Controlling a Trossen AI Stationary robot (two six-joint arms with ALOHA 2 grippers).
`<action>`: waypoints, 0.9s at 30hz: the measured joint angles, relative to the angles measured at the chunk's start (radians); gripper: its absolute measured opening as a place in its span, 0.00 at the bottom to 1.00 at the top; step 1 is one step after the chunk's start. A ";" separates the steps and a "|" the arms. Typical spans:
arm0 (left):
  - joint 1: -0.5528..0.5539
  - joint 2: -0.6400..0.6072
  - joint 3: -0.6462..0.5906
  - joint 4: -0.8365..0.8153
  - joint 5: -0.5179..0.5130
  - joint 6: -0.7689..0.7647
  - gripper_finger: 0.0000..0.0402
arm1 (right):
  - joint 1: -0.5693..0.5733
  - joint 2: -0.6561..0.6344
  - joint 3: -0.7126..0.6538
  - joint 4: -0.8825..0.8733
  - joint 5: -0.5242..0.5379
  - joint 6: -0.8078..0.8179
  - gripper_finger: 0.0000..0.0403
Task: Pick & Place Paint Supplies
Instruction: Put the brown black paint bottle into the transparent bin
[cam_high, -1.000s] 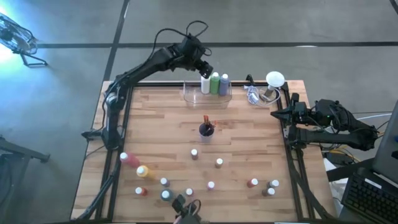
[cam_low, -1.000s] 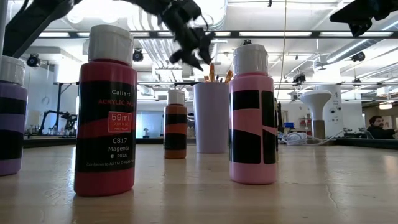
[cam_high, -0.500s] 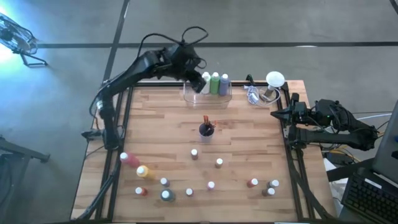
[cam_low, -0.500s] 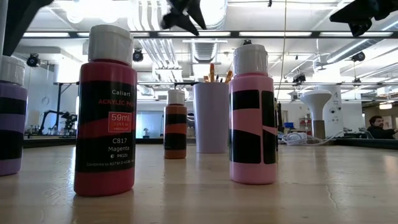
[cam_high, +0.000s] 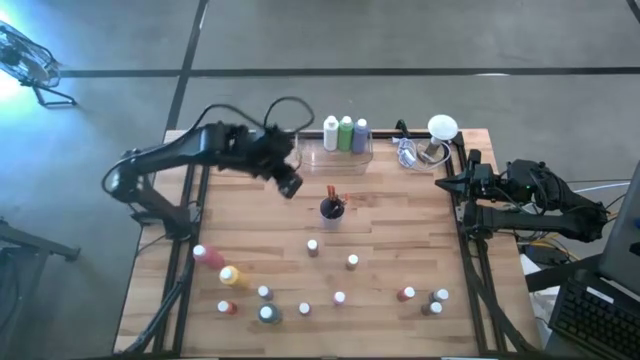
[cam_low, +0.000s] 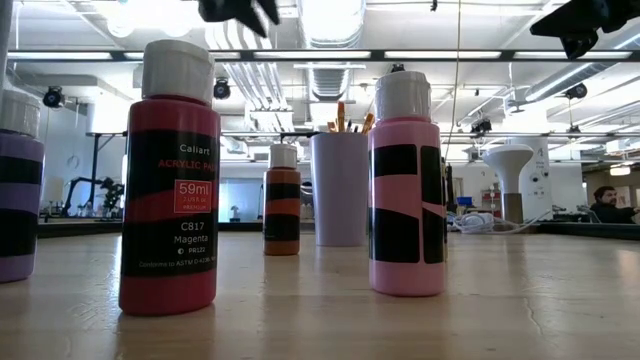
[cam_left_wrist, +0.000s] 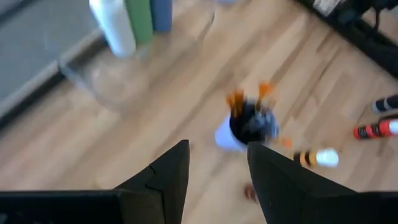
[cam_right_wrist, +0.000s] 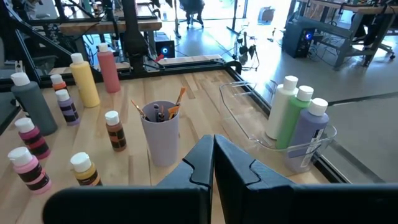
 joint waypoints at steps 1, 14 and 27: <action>-0.015 -0.026 -0.042 0.000 0.000 -0.032 0.42 | 0.000 0.000 0.000 0.000 0.000 -0.001 0.02; -0.172 -0.347 -0.447 -0.001 -0.005 -0.451 0.42 | 0.000 0.000 0.000 0.000 0.000 -0.001 0.02; -0.259 -0.513 -0.624 0.000 -0.031 -0.682 0.42 | 0.000 0.000 0.000 0.000 0.000 0.000 0.02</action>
